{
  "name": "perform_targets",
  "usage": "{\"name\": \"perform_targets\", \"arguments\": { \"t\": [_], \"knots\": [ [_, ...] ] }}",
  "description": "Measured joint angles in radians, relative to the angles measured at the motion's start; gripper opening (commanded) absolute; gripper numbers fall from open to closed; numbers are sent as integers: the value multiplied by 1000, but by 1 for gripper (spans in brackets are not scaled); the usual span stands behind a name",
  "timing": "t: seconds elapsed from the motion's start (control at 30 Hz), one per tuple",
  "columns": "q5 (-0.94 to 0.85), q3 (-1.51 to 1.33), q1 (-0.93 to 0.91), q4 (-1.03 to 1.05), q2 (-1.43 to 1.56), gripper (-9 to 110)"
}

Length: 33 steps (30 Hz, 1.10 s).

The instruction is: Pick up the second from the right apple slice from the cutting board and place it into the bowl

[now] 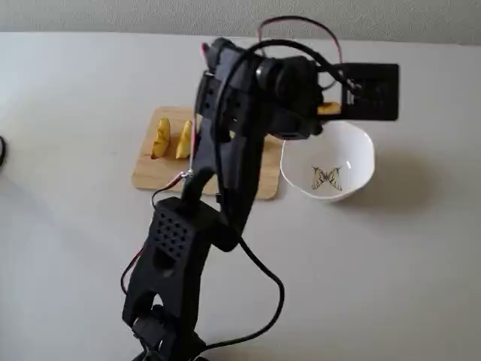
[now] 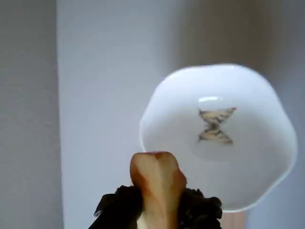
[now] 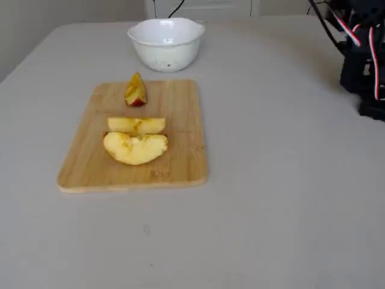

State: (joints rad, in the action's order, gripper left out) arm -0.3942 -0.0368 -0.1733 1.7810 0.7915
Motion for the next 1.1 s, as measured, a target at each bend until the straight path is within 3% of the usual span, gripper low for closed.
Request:
{"name": "perform_targets", "arguments": {
  "t": [0.13, 0.33, 0.5, 0.67, 0.83, 1.0, 1.1],
  "knots": [
    [-14, -2, -18, 0, -55, 10],
    [-52, -3, -21, 0, -87, 35],
    [-97, -3, -21, 2, -104, 40],
    [-104, -3, -15, 2, -104, 35],
    [-74, -5, 38, 2, -28, 21],
    [-17, -37, 135, 2, 201, 0],
    [32, -120, 210, 2, 416, 0]
  ]
}}
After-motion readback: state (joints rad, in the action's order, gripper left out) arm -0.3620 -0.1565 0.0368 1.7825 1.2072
